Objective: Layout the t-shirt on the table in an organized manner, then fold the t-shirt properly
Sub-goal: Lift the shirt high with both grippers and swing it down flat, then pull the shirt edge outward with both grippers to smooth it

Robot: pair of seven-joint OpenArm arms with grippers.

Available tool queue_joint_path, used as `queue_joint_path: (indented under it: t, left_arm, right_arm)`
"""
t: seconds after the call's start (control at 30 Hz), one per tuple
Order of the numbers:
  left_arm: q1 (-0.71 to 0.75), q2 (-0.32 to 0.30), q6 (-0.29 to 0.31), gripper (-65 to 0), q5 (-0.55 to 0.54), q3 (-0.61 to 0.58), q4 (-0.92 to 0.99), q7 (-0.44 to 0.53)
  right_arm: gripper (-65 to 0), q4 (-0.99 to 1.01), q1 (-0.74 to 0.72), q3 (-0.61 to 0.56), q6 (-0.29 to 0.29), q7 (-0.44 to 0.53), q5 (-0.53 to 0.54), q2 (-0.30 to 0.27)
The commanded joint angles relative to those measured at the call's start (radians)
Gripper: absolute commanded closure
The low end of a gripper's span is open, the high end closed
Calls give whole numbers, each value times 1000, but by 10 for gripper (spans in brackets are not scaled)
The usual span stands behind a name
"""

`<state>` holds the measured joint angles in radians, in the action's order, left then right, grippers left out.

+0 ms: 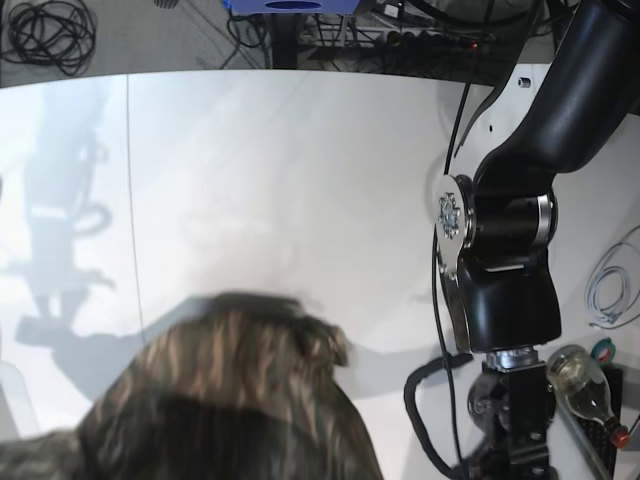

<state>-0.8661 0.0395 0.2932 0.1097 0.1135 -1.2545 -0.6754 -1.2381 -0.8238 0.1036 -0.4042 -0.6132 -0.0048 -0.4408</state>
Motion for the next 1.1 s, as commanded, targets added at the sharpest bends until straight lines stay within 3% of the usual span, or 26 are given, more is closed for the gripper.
queue_joint_path:
  t: [0.0,0.13,0.23,0.37,0.5,0.63,0.83,1.07]
  left_arm:
    - [-41,-5,-7,0,2,2,-70,19]
    - [37,-5,-7,0,-5,2,-305,-17]
    - [183,-2,-7,0,-2,42,-468,-16]
    - [443,-5,-7,0,-5,90,-607,-14]
    - [706,-6,-4,0,-5,94,-571,12]
    - [868,0,-4,0,-5,91,-393,182]
    - [931,-22,-5,0,5,91,-115,348]
    - [937,-74,-7,0,5,93,-6,383]
  right_arm:
    - [-2,-93,-38,8,8,32,4,-26]
    - [-2,-404,88,61,8,0,6,-74]
    - [-2,-578,260,173,8,-43,-1,-10]
    - [-2,-644,521,302,8,-101,2,95]
    - [-2,-532,723,334,8,-83,4,224]
    - [0,-285,802,336,14,48,1,300]
    - [0,2,805,377,15,114,1,303]
    - [0,56,800,448,18,117,-1,297]
